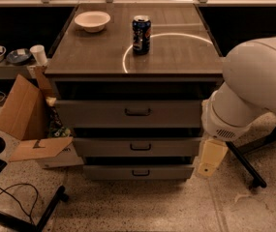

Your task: Open middle drawer

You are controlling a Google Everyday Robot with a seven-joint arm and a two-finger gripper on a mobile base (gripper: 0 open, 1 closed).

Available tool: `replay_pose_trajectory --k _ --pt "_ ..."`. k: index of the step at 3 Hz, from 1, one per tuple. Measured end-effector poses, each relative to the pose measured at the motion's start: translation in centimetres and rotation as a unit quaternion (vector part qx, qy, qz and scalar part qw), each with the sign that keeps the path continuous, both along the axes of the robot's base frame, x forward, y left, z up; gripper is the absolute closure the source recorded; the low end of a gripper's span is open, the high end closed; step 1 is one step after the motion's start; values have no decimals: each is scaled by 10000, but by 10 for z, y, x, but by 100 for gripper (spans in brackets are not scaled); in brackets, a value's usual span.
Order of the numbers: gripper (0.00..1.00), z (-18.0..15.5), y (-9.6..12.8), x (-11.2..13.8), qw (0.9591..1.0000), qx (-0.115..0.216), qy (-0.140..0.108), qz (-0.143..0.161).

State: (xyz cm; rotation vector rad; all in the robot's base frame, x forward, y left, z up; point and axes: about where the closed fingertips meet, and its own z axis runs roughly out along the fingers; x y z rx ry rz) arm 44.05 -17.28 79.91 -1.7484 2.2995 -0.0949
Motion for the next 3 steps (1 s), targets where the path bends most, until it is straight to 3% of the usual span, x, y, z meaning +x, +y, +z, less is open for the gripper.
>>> replay_pose_trajectory --k 1,2,3 --pt "0 -38 3 4 9995 75 214 235" --pt "0 -131 13 15 9967 7 524 622" --pt "0 -188 17 32 9954 -98 509 808"
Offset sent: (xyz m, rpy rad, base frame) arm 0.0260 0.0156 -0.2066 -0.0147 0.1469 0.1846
